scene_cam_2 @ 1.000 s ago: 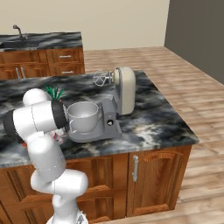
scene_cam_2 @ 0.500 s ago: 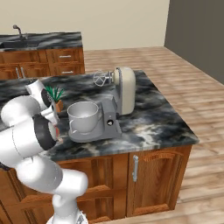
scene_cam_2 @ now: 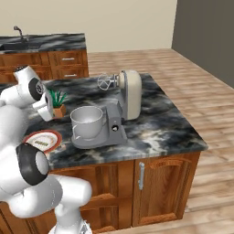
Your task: Add butter and sugar cubes to the stand mixer bowl and then turn on the stand mixer to begin making frosting.
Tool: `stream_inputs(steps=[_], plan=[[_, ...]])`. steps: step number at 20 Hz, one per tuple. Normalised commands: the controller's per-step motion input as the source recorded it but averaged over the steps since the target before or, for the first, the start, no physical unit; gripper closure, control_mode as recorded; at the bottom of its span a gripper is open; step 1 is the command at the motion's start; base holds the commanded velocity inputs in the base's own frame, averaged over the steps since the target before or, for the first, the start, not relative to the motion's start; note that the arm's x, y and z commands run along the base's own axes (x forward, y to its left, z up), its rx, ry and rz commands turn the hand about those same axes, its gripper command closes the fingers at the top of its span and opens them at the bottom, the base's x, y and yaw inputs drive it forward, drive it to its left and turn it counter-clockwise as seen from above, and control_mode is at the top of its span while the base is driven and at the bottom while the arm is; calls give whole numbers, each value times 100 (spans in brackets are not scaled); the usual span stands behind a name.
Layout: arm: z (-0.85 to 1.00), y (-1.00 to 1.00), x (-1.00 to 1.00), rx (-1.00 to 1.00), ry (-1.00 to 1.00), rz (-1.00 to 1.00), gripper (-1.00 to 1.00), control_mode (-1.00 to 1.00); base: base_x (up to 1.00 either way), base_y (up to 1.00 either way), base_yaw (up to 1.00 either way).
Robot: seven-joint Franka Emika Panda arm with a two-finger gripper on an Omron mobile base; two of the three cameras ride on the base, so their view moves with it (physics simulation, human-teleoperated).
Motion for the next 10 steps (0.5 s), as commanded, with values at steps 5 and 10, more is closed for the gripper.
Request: stream_inputs(steps=[5,10], plan=[[61,-48,-32,8,-5,0,100,-100,0,0,0],[25,-73,-31,13,-9,1,100,-100,0,0,0]])
